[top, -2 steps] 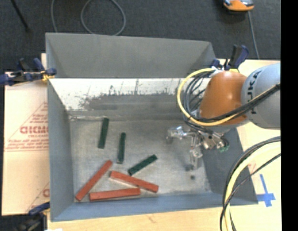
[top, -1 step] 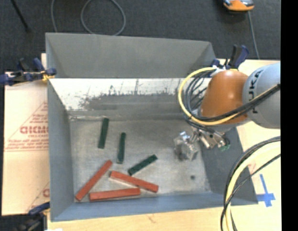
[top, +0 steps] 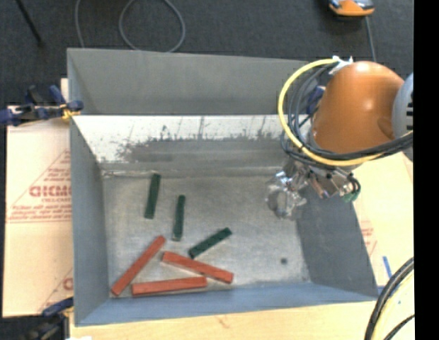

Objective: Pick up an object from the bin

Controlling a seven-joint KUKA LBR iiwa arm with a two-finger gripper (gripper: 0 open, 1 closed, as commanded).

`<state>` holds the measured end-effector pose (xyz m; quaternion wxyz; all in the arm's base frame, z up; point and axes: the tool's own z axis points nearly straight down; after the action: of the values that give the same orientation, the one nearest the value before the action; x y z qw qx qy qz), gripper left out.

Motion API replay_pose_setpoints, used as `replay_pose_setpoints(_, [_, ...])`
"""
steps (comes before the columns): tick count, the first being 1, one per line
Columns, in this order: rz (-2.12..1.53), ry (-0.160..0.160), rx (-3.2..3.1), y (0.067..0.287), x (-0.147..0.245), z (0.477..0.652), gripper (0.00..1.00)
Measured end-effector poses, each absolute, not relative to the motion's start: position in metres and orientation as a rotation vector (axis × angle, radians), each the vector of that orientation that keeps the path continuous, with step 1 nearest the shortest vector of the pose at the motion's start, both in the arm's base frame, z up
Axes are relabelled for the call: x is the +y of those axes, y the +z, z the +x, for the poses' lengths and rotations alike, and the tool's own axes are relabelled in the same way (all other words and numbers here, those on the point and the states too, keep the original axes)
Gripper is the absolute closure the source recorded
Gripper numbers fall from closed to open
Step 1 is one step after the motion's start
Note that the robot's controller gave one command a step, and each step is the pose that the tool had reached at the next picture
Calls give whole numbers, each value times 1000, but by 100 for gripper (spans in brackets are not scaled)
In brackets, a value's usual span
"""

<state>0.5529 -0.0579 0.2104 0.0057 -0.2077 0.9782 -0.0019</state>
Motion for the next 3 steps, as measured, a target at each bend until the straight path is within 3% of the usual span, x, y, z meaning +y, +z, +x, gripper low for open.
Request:
replay_pose_setpoints(1, [-652,-3,3069,206,-58,552,0])
replay_pose_setpoints(2, [-775,7,3048,92,7,543,0])
replay_pose_setpoints(3, [-878,0,3015,70,42,553,0])
